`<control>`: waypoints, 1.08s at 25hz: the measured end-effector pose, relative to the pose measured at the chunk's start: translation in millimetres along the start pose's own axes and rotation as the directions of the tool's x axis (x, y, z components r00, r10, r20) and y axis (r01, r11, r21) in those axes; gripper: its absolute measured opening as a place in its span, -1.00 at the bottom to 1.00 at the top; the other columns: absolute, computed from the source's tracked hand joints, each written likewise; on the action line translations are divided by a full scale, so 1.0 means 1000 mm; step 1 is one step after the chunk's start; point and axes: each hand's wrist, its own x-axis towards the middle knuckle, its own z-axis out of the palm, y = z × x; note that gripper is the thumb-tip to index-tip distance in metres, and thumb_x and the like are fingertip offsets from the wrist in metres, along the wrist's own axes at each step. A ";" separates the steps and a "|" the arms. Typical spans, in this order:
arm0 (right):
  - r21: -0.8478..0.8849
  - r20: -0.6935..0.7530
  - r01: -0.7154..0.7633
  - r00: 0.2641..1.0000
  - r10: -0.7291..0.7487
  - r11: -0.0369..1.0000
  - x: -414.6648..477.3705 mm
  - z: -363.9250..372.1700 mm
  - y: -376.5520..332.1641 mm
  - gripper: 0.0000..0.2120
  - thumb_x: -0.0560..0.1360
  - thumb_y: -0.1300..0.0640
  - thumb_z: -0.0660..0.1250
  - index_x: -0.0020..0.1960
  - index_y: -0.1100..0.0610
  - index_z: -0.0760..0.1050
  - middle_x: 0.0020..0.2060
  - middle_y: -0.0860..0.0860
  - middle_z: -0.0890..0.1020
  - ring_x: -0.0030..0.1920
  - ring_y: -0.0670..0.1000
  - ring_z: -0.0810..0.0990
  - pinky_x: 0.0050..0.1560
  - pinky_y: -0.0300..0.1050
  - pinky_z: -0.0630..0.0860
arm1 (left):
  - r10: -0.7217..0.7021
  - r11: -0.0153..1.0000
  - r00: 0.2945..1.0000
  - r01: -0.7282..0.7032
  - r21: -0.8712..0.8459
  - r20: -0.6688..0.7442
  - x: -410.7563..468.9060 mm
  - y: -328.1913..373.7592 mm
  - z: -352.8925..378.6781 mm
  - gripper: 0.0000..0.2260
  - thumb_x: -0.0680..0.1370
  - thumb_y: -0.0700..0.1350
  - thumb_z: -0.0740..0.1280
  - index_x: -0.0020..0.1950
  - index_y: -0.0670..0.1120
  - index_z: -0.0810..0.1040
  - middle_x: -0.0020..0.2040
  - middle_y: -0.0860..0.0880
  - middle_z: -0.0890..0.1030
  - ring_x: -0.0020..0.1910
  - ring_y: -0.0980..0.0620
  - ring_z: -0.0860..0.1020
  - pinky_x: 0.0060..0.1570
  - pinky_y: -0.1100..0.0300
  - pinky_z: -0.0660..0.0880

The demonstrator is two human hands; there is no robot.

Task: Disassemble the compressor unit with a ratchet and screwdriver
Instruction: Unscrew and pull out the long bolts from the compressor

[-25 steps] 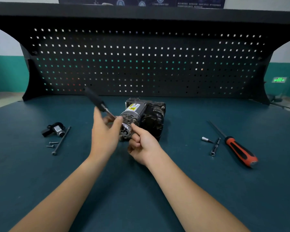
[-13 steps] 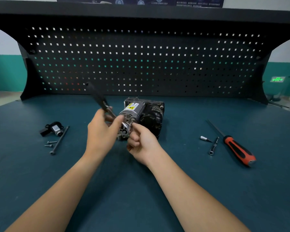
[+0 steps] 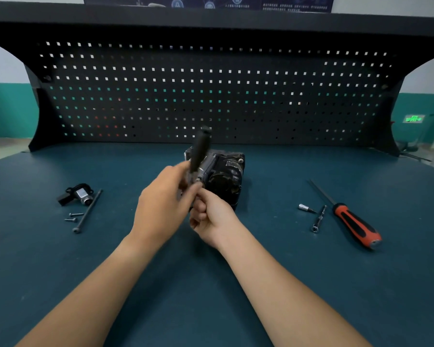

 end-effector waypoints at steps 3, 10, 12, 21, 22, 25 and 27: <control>0.018 0.025 -0.028 0.999 0.028 0.999 -0.001 -0.001 0.000 -0.69 0.57 0.09 0.19 -0.35 0.03 0.32 -0.71 -0.09 0.25 -0.70 -0.15 0.14 -0.44 -0.26 0.10 | -0.470 0.836 0.883 0.450 -0.314 0.015 0.004 -0.010 0.002 -0.81 0.52 -0.10 0.34 0.09 -0.05 0.42 -0.21 0.10 0.53 -0.18 0.07 0.57 -0.03 0.07 0.52; 0.027 0.013 0.001 1.000 -0.001 1.000 -0.001 0.000 0.000 -0.66 0.58 0.18 0.15 -0.38 0.08 0.30 -0.73 -0.08 0.23 -0.72 -0.15 0.13 -0.51 -0.29 0.11 | -0.116 0.990 0.993 0.117 -0.083 0.009 -0.002 0.001 0.000 -0.71 0.52 -0.15 0.36 0.21 -0.07 0.39 -0.22 0.06 0.52 -0.33 0.11 0.49 -0.23 0.13 0.40; 0.025 -0.015 -0.016 1.000 0.017 1.000 0.000 0.001 0.000 -0.62 0.57 0.21 0.12 -0.43 0.07 0.29 -0.73 -0.08 0.22 -0.72 -0.14 0.12 -0.46 -0.28 0.13 | 0.152 0.982 0.987 -0.157 0.101 0.060 -0.004 0.003 0.002 -0.62 0.49 -0.14 0.34 0.31 -0.05 0.43 -0.18 -0.03 0.54 -0.29 -0.04 0.51 -0.30 0.11 0.41; 0.018 0.037 -0.020 0.999 0.019 1.000 -0.002 0.000 0.000 -0.67 0.57 0.12 0.16 -0.37 0.05 0.30 -0.72 -0.09 0.23 -0.72 -0.14 0.12 -0.41 -0.23 0.09 | -0.679 0.484 0.717 0.601 -0.636 0.161 0.008 -0.015 0.007 -0.86 0.57 -0.17 0.28 -0.11 -0.03 0.34 -0.16 -0.09 0.52 -0.21 0.03 0.55 -0.27 0.26 0.58; 0.015 0.033 -0.012 0.999 0.012 1.000 -0.002 0.000 0.000 -0.67 0.57 0.14 0.17 -0.38 0.06 0.29 -0.73 -0.09 0.23 -0.72 -0.14 0.13 -0.41 -0.23 0.09 | -0.669 0.534 0.731 0.600 -0.596 0.135 0.008 -0.015 0.007 -0.87 0.56 -0.15 0.29 -0.11 -0.02 0.34 -0.19 -0.05 0.52 -0.19 0.00 0.55 -0.25 0.25 0.57; 0.021 0.021 0.000 1.000 -0.001 1.000 -0.001 -0.001 0.000 -0.65 0.56 0.17 0.19 -0.39 0.08 0.29 -0.73 -0.08 0.22 -0.72 -0.14 0.12 -0.42 -0.24 0.09 | -0.360 0.904 0.933 0.349 -0.245 -0.002 0.000 -0.009 0.003 -0.75 0.53 -0.14 0.35 0.17 -0.09 0.40 -0.24 0.12 0.51 -0.27 0.05 0.52 -0.24 0.21 0.43; 0.016 -0.007 0.001 1.000 -0.001 1.000 0.001 -0.002 0.000 -0.62 0.55 0.20 0.18 -0.44 0.08 0.28 -0.74 -0.09 0.21 -0.72 -0.14 0.12 -0.44 -0.25 0.11 | -0.007 0.999 1.000 0.007 -0.037 -0.003 -0.002 -0.001 0.003 -0.69 0.52 -0.15 0.34 0.24 -0.11 0.44 -0.21 0.08 0.52 -0.28 0.04 0.50 -0.28 0.15 0.43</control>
